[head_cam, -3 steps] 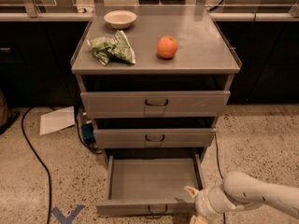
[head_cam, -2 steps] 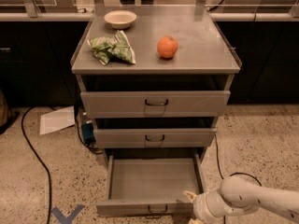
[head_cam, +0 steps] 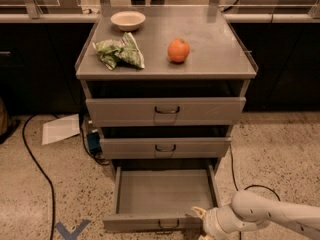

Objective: Close bottom drawer

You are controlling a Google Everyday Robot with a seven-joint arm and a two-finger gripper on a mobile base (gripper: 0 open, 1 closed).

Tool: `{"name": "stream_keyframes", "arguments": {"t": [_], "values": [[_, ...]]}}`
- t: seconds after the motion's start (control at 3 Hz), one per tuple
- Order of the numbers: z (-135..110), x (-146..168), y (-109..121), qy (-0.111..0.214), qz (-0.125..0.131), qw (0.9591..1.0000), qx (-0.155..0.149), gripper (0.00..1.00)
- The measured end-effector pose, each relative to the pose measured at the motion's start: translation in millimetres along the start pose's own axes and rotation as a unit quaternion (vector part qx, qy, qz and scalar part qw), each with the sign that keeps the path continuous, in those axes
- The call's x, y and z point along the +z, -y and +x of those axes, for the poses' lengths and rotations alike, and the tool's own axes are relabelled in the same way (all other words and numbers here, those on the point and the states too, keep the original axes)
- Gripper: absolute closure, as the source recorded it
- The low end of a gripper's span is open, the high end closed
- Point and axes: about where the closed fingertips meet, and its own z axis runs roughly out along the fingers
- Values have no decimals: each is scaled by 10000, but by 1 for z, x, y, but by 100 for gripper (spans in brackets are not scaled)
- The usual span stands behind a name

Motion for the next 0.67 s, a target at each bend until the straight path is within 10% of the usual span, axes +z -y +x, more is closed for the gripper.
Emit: {"name": "stream_keyframes", "arguments": {"t": [0.67], "values": [[20,75,8,332,-601,9976,59,0]]}}
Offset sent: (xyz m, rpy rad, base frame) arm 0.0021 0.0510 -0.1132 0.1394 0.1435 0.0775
